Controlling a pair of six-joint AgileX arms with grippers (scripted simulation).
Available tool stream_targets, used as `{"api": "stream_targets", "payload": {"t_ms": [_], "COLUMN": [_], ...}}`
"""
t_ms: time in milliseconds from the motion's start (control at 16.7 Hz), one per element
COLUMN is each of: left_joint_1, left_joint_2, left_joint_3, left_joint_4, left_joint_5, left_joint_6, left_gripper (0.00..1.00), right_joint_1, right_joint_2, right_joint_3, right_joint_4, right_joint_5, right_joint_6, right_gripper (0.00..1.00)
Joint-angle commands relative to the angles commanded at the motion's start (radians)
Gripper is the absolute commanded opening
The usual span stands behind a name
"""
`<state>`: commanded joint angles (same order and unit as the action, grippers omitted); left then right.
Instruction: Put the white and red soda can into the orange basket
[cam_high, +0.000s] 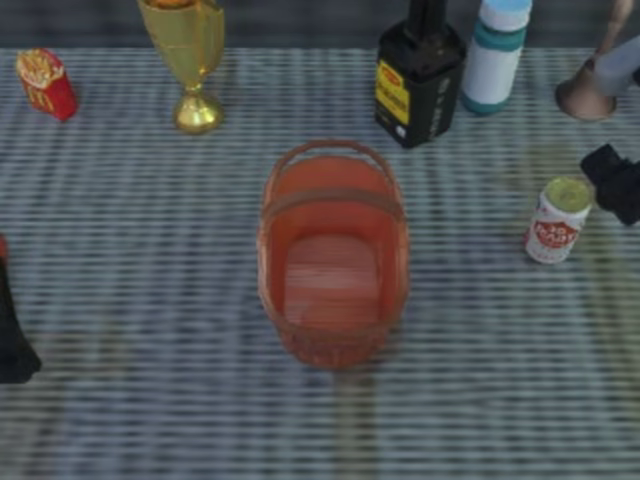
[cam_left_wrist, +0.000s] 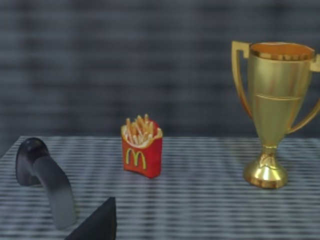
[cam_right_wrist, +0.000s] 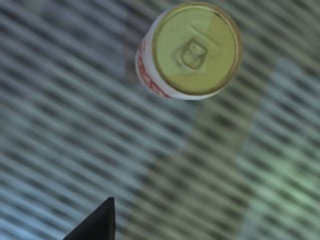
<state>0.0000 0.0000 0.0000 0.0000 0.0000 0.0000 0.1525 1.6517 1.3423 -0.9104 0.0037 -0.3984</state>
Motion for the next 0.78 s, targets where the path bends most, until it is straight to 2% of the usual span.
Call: {"api": "stream_targets", "payload": {"t_ms": [240,420,780], "left_joint_1": [0.0,0.0,0.0], "left_joint_2": [0.0,0.0,0.0], "left_joint_3": [0.0,0.0,0.0], "left_joint_4": [0.0,0.0,0.0], "left_joint_5": [0.0,0.0,0.0], "left_joint_6": [0.0,0.0,0.0], "left_gripper": [1.0,1.0,1.0], "right_joint_1": [0.03,0.046,0.055], "right_joint_2": [0.334,0.491,0.571], "right_joint_3": [0.279,0.433,0.518], "right_joint_4": [-0.173,-0.256,-0.297], "right_joint_5": [0.0,0.0,0.0], "right_joint_6": [-0.079,-0.12,-0.142], "right_gripper": [1.0,1.0,1.0]}}
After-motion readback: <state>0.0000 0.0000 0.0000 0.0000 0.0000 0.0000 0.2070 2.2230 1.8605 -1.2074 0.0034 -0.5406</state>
